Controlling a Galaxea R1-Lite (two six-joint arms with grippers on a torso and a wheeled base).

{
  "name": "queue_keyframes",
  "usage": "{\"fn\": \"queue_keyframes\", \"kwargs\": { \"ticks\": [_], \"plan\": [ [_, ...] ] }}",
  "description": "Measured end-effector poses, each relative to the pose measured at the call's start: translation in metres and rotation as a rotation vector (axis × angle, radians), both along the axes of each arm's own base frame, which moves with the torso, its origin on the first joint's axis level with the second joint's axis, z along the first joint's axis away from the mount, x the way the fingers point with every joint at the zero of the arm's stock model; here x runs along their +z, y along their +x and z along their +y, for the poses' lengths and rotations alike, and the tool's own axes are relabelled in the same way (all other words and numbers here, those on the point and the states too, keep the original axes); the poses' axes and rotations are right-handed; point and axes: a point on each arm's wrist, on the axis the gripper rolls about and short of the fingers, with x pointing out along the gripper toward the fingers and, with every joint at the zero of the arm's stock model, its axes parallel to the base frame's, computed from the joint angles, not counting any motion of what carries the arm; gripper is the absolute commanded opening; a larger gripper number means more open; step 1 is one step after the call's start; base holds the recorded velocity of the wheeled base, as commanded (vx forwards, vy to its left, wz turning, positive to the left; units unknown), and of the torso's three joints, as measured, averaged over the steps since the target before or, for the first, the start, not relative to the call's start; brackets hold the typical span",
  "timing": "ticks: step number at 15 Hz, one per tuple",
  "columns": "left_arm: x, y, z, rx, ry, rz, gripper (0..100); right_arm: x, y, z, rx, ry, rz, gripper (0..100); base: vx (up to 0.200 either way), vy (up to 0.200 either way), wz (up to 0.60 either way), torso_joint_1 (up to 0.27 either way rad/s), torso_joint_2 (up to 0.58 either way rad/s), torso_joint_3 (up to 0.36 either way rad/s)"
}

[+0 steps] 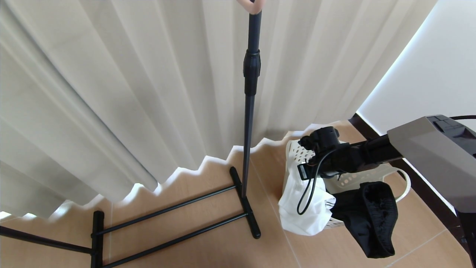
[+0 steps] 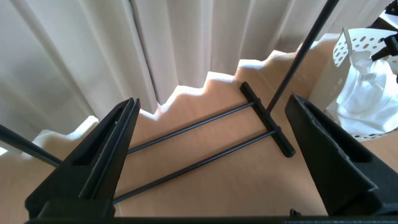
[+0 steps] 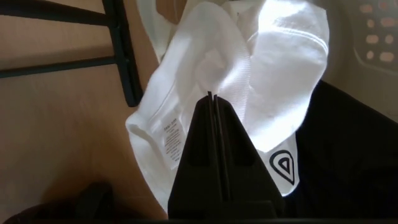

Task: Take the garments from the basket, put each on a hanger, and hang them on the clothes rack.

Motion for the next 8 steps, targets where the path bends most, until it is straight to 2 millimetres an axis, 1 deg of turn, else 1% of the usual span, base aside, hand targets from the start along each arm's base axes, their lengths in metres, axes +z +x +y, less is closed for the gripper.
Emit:
{"fn": "queue_keyframes", "kwargs": {
  "ticks": [4,6,8],
  "plan": [
    [0.000,0.000,0.000,0.000,0.000,0.000,100,0.005,-0.012,0.006,0.031,0.012,-0.006,0,0.000,0.000,0.00,0.000,0.00,0.000],
    [0.000,0.000,0.000,0.000,0.000,0.000,100,0.005,-0.022,0.011,0.087,0.033,-0.025,0,0.000,0.000,0.00,0.000,0.00,0.000],
    [0.000,0.000,0.000,0.000,0.000,0.000,100,0.002,-0.035,0.011,0.163,0.014,-0.026,0,0.000,0.000,0.00,0.000,0.00,0.000]
  ]
}}
